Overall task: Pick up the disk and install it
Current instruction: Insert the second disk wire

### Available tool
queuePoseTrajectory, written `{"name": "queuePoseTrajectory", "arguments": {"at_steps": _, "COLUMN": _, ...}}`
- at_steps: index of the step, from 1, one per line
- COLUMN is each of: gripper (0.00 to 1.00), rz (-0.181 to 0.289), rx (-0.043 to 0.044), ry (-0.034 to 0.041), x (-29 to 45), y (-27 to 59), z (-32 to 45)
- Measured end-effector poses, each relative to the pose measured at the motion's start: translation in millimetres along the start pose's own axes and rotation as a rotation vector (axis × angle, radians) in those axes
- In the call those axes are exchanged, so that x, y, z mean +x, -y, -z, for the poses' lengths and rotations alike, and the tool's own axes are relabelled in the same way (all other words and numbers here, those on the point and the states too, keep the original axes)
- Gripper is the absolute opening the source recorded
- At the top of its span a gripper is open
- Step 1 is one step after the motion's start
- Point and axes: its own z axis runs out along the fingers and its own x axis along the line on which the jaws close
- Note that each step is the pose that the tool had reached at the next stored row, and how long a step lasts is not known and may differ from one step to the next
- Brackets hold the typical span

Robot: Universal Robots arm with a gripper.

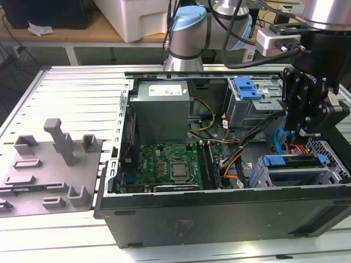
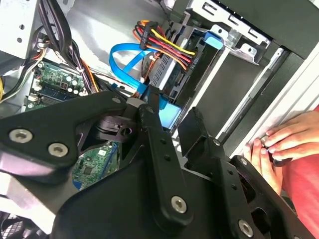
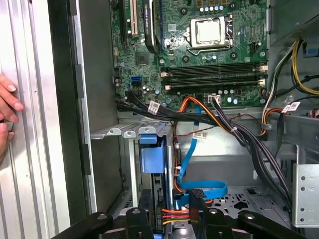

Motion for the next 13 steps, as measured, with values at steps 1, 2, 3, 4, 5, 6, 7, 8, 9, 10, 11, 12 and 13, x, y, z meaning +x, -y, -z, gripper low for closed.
{"name": "queuePoseTrajectory", "arguments": {"at_steps": 1, "gripper": 0.43, "rz": 0.000, "rx": -0.0001, "ry": -0.0002, "x": 0.1, "y": 0.1, "z": -0.7}}
{"name": "queuePoseTrajectory", "arguments": {"at_steps": 2, "gripper": 0.43, "rz": -0.002, "rx": -0.0002, "ry": -0.0003, "x": -0.1, "y": 0.2, "z": -2.0}}
{"name": "queuePoseTrajectory", "arguments": {"at_steps": 3, "gripper": 0.43, "rz": -0.002, "rx": -0.0003, "ry": -0.0003, "x": -0.2, "y": 0.2, "z": -2.6}}
{"name": "queuePoseTrajectory", "arguments": {"at_steps": 4, "gripper": 0.43, "rz": -0.002, "rx": -0.0003, "ry": -0.0003, "x": -0.3, "y": 0.2, "z": -3.1}}
{"name": "queuePoseTrajectory", "arguments": {"at_steps": 5, "gripper": 0.43, "rz": -0.003, "rx": -0.0004, "ry": -0.0004, "x": -0.3, "y": 0.2, "z": -3.6}}
{"name": "queuePoseTrajectory", "arguments": {"at_steps": 6, "gripper": 0.43, "rz": -0.003, "rx": -0.0005, "ry": -0.0005, "x": -0.4, "y": 0.2, "z": -4.0}}
{"name": "queuePoseTrajectory", "arguments": {"at_steps": 7, "gripper": 0.43, "rz": -0.004, "rx": -0.0006, "ry": -0.0006, "x": -0.5, "y": 0.2, "z": -4.4}}
{"name": "queuePoseTrajectory", "arguments": {"at_steps": 8, "gripper": 0.43, "rz": -0.005, "rx": -0.0007, "ry": -0.0007, "x": -0.5, "y": 0.2, "z": -4.7}}
{"name": "queuePoseTrajectory", "arguments": {"at_steps": 9, "gripper": 0.42, "rz": -0.006, "rx": -0.0008, "ry": -0.0007, "x": -0.5, "y": 0.2, "z": -5.0}}
{"name": "queuePoseTrajectory", "arguments": {"at_steps": 10, "gripper": 0.35, "rz": -0.006, "rx": -0.0008, "ry": -0.0007, "x": -0.6, "y": 0.2, "z": -5.3}}
{"name": "queuePoseTrajectory", "arguments": {"at_steps": 11, "gripper": 0.35, "rz": -0.007, "rx": -0.0010, "ry": -0.0009, "x": -0.7, "y": 0.2, "z": -5.8}}
{"name": "queuePoseTrajectory", "arguments": {"at_steps": 12, "gripper": 0.28, "rz": -0.008, "rx": -0.0011, "ry": -0.0009, "x": -0.7, "y": 0.2, "z": -6.3}}
{"name": "queuePoseTrajectory", "arguments": {"at_steps": 13, "gripper": 0.28, "rz": -0.008, "rx": -0.0012, "ry": -0.0008, "x": -0.8, "y": 0.3, "z": -6.6}}
